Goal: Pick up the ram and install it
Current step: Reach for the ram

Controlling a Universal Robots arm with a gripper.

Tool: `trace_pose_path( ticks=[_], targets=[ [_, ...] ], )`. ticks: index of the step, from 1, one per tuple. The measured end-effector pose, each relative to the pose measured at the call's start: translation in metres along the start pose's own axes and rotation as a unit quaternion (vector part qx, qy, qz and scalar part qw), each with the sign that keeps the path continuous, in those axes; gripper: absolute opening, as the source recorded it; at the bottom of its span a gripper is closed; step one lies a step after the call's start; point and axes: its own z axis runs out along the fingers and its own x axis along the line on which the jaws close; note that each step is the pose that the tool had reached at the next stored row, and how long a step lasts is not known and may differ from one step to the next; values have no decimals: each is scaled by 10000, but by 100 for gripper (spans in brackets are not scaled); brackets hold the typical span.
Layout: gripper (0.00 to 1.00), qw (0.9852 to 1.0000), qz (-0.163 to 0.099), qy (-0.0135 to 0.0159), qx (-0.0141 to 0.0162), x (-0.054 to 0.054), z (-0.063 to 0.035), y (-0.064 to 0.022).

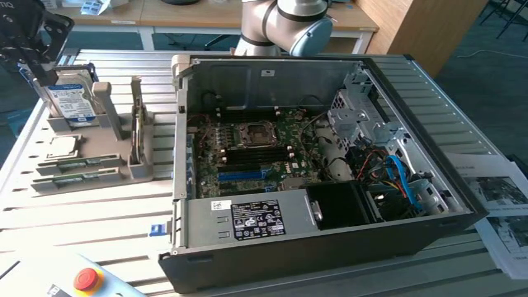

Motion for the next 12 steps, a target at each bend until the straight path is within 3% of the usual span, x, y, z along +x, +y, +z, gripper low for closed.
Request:
trace_pose_path(
  ticks=[6, 12],
  targets=[
    [10, 10000, 2, 0, 0, 3, 3, 15],
    [10, 10000, 1, 0, 0, 11, 17, 132]
  ],
)
